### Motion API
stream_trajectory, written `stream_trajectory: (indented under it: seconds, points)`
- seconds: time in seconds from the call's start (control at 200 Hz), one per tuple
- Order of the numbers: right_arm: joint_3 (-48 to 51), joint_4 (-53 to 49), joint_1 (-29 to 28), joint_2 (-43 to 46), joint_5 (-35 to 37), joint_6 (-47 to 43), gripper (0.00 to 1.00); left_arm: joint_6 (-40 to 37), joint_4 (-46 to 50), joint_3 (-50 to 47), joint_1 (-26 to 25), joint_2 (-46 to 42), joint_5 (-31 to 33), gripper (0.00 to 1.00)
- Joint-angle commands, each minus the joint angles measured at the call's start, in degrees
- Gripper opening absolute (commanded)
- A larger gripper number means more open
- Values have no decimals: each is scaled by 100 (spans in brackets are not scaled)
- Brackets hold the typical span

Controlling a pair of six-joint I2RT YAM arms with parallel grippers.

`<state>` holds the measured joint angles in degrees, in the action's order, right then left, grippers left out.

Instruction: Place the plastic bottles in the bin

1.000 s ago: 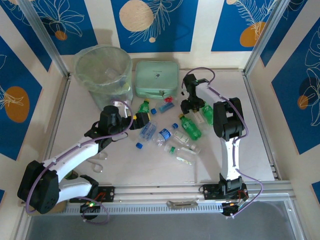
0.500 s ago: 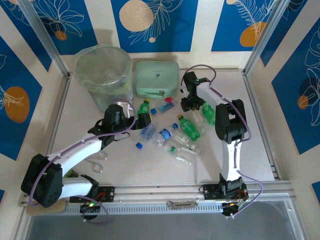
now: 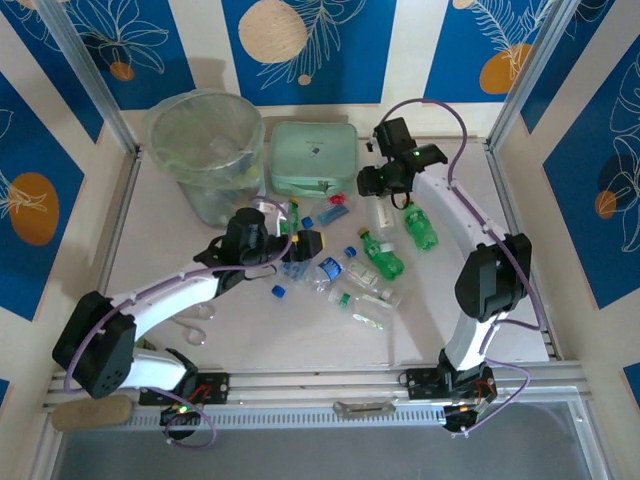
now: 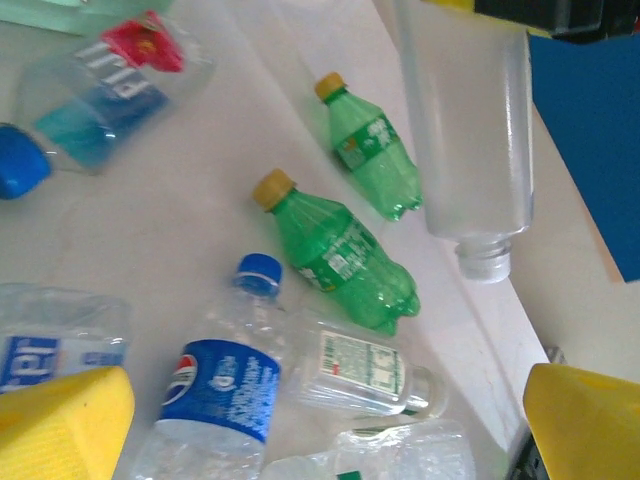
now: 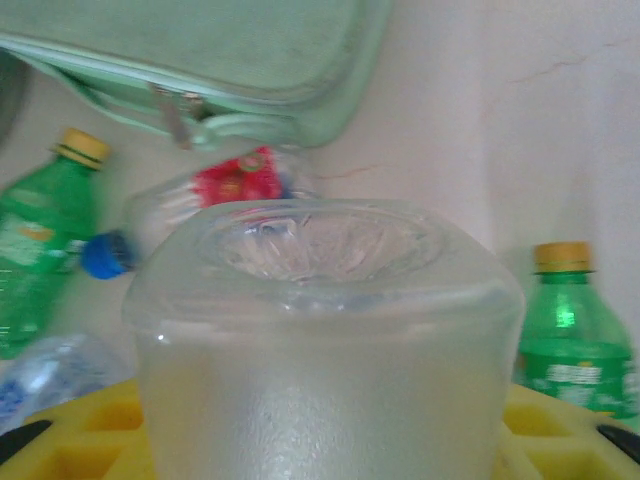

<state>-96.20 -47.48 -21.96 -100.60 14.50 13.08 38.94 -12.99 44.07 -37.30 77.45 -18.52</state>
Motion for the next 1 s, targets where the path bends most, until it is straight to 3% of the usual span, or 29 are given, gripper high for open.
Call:
stream_trajectory:
  seconds: [0.0, 0.22, 0.54, 0.995]
  points:
    - [352, 354, -239, 357, -557, 967, 50, -52, -428, 322, -243, 212, -238, 100]
    - [1060, 1384, -617, 794, -1114, 1963, 49, 21, -573, 555, -593, 618, -376, 100]
    - [1435, 1740, -1020, 1032, -1437, 2449, 48, 82, -712, 647, -709, 910, -284, 100]
    - [1705, 1890, -1056, 1191, -1448, 2515, 48, 97, -932, 464, -707, 772, -71, 61]
